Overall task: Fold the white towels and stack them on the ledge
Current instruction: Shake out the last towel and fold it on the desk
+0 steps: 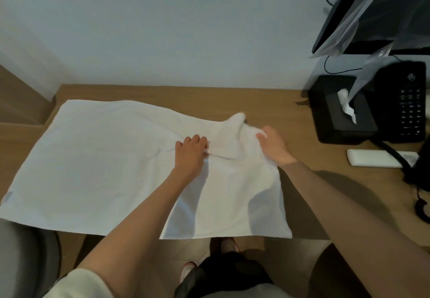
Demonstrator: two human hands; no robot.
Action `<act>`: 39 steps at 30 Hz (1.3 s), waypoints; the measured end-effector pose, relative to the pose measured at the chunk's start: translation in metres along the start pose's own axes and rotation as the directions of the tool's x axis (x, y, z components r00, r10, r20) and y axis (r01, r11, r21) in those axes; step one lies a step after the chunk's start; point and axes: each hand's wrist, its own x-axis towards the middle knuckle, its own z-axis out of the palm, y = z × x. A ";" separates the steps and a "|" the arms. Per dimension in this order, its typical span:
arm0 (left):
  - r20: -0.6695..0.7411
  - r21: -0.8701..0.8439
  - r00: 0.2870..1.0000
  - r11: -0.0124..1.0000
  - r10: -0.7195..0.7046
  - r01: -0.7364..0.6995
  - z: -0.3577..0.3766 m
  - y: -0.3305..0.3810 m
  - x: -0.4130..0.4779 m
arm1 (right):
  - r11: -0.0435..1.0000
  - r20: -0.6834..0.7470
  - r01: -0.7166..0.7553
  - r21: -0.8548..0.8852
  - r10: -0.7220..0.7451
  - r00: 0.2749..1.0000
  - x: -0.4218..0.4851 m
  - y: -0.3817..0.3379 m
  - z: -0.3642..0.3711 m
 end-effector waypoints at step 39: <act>0.015 -0.318 0.999 0.947 -0.040 0.043 -0.018 -0.014 0.087 | 0.991 -0.262 -0.096 0.093 0.118 0.958 0.010 -0.003 -0.027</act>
